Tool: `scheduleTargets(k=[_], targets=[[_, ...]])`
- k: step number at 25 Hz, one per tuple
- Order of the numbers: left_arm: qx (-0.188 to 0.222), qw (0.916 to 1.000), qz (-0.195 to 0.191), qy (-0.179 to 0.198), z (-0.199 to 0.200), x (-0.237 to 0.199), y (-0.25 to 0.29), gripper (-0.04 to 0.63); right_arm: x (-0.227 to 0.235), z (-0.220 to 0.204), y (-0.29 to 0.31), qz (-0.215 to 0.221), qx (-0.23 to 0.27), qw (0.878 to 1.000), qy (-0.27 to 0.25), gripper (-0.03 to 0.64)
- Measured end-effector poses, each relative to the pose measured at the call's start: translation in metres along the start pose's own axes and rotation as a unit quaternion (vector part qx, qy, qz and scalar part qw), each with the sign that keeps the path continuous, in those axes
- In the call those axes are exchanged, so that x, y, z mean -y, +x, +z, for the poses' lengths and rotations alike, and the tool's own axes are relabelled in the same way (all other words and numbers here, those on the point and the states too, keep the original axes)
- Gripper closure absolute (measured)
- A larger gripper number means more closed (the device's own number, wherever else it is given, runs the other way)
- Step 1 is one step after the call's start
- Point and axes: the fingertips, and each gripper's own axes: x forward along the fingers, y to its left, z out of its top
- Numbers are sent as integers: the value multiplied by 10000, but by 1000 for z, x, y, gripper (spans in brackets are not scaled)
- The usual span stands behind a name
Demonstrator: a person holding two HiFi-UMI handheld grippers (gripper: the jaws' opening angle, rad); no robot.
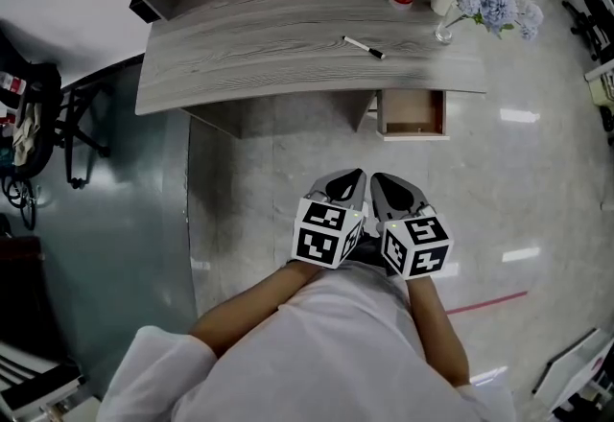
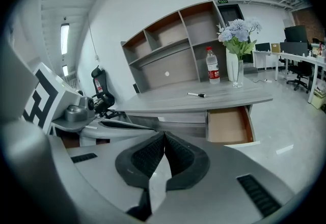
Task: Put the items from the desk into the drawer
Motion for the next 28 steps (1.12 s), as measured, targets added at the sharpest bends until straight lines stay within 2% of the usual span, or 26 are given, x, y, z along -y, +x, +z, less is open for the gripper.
scheduleTargets(k=[17, 28], targets=[[-50, 9990, 414, 145, 49, 5, 61, 592, 57, 43, 21, 396, 98, 9990, -164, 615], [80, 9979, 631, 111, 66, -9, 62, 594, 59, 60, 33, 539, 210, 9981, -230, 615]])
